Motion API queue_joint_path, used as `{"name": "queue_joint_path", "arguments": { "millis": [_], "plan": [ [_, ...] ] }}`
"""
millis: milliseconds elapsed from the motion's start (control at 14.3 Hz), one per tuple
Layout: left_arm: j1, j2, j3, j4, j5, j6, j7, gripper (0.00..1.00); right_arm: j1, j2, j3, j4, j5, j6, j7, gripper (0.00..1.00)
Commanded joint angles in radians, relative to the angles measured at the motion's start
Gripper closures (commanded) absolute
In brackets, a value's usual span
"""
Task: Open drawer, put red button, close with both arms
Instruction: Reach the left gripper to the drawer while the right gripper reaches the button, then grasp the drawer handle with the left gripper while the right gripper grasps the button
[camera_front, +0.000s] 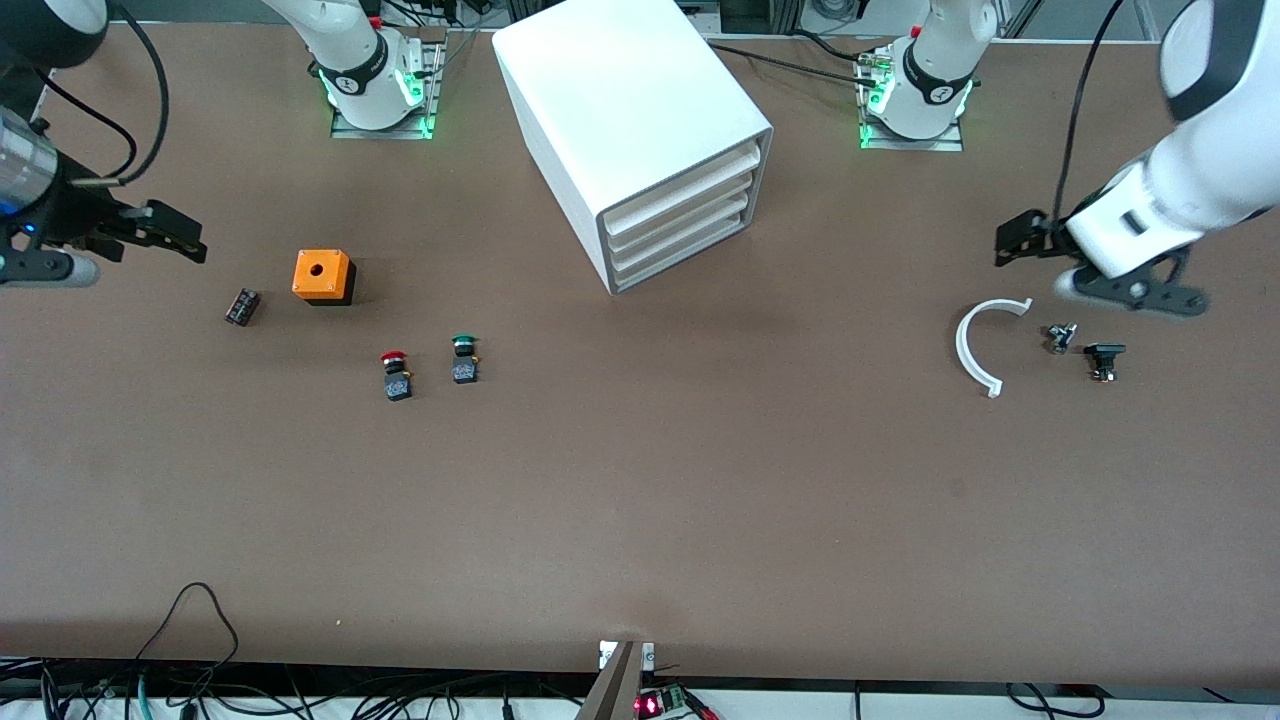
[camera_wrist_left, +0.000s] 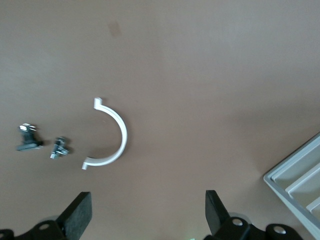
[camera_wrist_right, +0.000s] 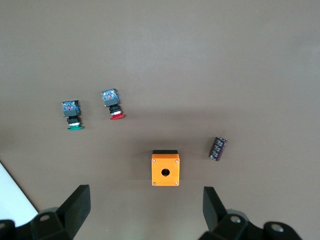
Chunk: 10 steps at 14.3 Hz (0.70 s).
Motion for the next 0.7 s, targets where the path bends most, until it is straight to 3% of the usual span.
{"name": "queue_joint_path", "arguments": {
  "millis": [0,210,490,631],
  "plan": [
    [-0.045,0.092,0.0,-0.004,-0.082,-0.006,0.021,0.0,0.021,0.064,0.004,0.029,0.013,0.004,-0.011,0.0],
    [-0.05,0.165,0.0,-0.107,-0.355,0.05,0.027,0.0,0.031,0.12,0.005,0.029,0.017,0.029,-0.012,0.0],
    [-0.108,0.257,-0.002,-0.302,-0.726,0.144,0.29,0.0,0.038,0.249,0.005,0.031,0.074,0.099,-0.009,0.0],
    [-0.139,0.294,-0.023,-0.365,-0.857,0.169,0.394,0.0,0.043,0.307,0.007,0.029,0.08,0.127,-0.011,0.0]
  ]
}}
